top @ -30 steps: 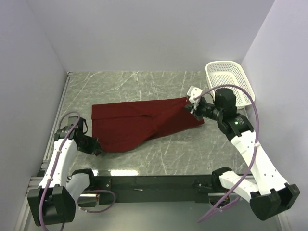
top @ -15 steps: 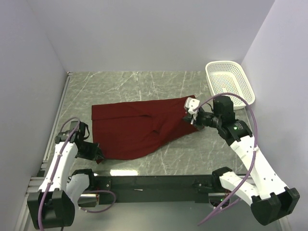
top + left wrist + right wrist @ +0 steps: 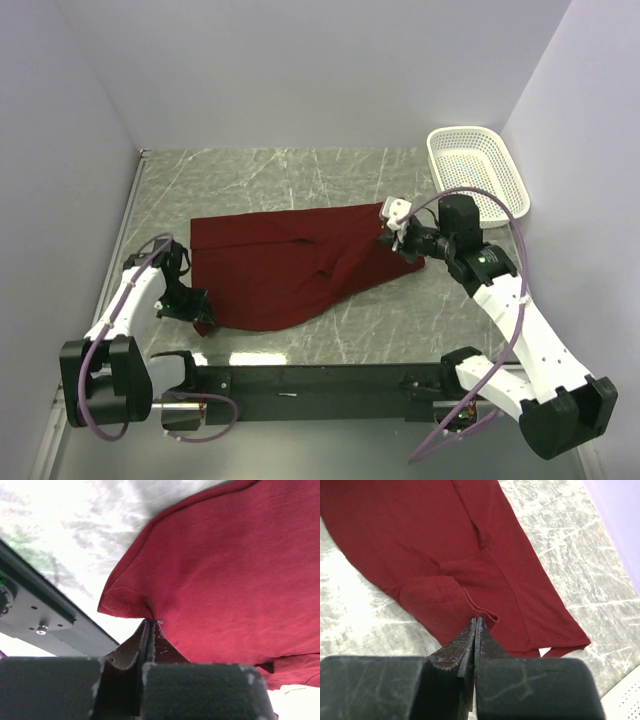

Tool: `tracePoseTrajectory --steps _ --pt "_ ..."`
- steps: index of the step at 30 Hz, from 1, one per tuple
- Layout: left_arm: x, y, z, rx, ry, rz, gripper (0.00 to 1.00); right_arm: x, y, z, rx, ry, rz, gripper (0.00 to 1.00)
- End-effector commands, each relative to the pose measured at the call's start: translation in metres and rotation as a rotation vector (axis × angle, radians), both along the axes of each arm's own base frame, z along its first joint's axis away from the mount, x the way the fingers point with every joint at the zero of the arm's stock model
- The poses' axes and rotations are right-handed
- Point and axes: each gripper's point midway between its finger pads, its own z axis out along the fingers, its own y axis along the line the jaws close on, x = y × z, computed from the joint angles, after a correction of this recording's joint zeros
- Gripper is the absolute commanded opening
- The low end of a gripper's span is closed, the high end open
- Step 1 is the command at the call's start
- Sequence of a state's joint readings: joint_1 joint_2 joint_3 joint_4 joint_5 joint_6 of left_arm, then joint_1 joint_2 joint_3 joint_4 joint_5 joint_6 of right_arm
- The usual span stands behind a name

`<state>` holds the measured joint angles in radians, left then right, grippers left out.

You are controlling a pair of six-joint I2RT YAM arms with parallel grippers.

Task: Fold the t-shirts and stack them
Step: Fold the tshirt

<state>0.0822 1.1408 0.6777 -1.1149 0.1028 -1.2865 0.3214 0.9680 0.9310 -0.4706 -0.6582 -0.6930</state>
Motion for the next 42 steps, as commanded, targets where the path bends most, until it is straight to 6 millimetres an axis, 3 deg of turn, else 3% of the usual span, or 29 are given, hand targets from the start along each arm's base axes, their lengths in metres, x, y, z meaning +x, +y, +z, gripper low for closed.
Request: tracePoseTrajectory --steps 1,11,21,31,42 --pt "0.021 0.010 0.007 0.040 -0.060 -0.016 0.00 0.020 0.002 0.028 0.037 -0.081 -0.038 0.00" --pt "0.040 0.022 0.001 0.047 -0.046 -0.024 0.00 0.059 0.001 0.050 0.067 -0.127 -0.131 0.00" --pt "0.065 0.031 0.001 0.062 -0.058 -0.060 0.00 0.097 0.006 0.035 0.055 -0.064 -0.186 0.00" --pt "0.086 0.037 0.004 0.075 -0.072 -0.092 0.00 0.116 0.003 0.032 0.055 -0.067 -0.244 0.00" --pt "0.100 0.040 0.006 0.080 -0.081 -0.121 0.00 0.120 -0.005 0.033 0.056 -0.072 -0.278 0.00"
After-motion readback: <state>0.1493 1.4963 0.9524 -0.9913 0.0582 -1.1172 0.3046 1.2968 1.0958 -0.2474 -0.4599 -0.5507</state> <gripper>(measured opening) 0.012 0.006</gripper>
